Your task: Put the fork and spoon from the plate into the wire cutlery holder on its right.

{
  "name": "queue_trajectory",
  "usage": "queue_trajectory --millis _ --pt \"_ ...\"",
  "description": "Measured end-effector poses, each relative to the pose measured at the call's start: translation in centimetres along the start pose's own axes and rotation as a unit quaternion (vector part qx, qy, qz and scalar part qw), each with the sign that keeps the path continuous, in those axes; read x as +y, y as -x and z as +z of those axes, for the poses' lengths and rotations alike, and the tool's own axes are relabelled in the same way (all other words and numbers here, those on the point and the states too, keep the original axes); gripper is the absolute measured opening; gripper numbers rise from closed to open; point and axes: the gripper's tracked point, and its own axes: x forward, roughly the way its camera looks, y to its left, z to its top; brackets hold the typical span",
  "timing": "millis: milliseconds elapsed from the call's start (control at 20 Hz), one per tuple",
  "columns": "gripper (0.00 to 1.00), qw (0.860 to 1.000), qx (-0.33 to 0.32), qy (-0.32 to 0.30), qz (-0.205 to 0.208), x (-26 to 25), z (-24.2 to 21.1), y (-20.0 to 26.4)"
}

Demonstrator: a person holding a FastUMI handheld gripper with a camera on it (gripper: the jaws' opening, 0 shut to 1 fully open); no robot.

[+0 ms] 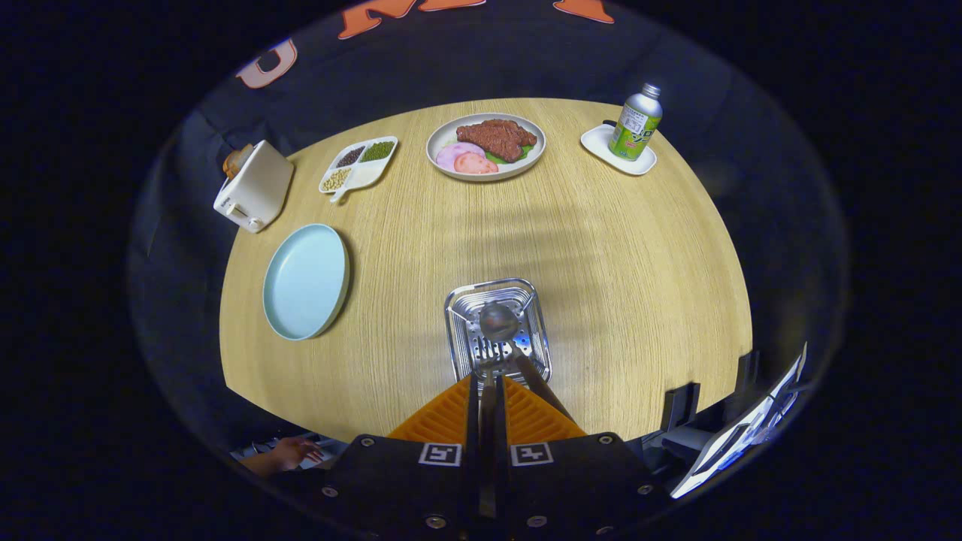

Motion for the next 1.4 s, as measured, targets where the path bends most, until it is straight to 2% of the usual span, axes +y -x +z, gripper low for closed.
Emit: queue_trajectory --millis 200,350,450,600,700,750,850,1050,1150,1300,1400 --pt "0.13 0.996 -0.080 -0.004 0.026 0.9 3.9 1.9" --pt "0.28 0.987 -0.160 -0.005 0.034 1.0 7.7 4.5" --pt "0.39 0.974 -0.226 -0.003 0.036 1.0 10.7 7.1" --pt "0.54 0.945 -0.325 0.002 0.041 1.1 15.0 11.9" --pt "0.62 0.918 -0.394 0.004 0.039 0.9 17.6 15.7" --pt "0.69 0.905 -0.425 0.006 0.033 0.6 18.8 17.5" --pt "0.78 0.875 -0.483 0.010 0.018 0.3 20.3 19.2" --pt "0.83 0.826 -0.563 0.015 0.003 -0.4 22.6 23.8" --pt "0.83 0.806 -0.592 0.022 -0.009 -0.6 23.4 25.4" --pt "0.83 0.783 -0.620 0.036 -0.018 -0.3 24.2 28.7" --pt "0.83 0.776 -0.629 0.045 -0.018 0.4 24.3 29.3"
